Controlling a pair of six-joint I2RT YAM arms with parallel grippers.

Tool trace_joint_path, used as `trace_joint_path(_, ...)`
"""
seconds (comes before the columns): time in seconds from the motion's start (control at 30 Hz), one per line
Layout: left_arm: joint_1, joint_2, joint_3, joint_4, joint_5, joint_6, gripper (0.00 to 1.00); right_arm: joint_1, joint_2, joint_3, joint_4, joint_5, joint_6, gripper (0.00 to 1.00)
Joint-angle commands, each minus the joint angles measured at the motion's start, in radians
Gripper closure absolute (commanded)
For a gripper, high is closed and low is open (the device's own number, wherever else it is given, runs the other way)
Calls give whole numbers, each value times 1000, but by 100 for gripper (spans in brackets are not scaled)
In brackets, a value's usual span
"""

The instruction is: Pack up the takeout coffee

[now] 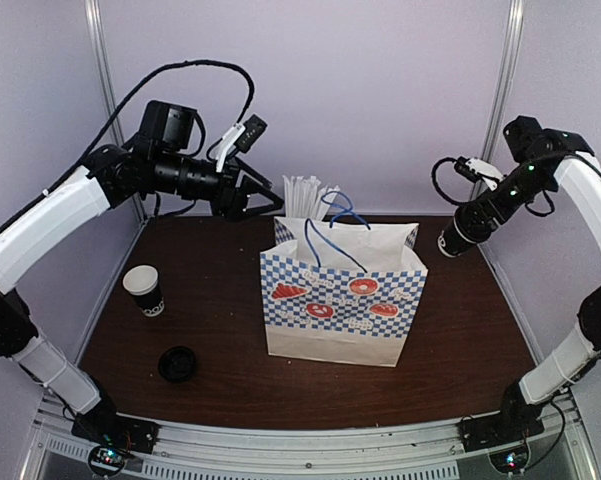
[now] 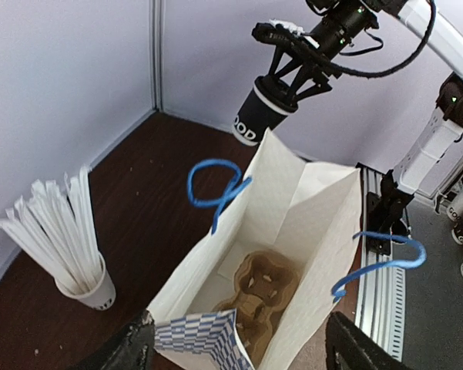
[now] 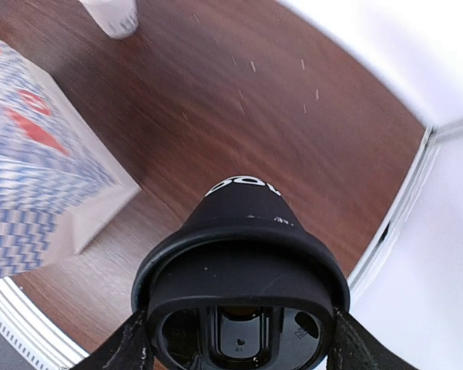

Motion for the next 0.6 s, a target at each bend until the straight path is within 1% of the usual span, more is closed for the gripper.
trace_joint_path(0.0,-38,87,155,-75,80,78,24,57,-80,64,11,-111,36,39)
trace_joint_path(0.1,-70,193,281,-165,32,132,24,101,-121,113,30,-159,43,40)
trace_joint_path(0.17,-72,263,375,-234,4,159,26,136,-149,133,52,-177,48,40)
trace_joint_path(0.23,-72,314,437,-285,-10,196,29,175,-170,153,68,-188,54,40)
trace_joint_path(0.33,-72,382,505,-335,-22,236,33,216,-194,175,98,-200,77,41)
trace_joint_path(0.47,-74,473,598,-384,-26,261,39,245,-199,209,99,-256,100,41)
trace_joint_path(0.57,-74,512,629,-389,-39,278,44,262,-199,213,94,-288,102,41)
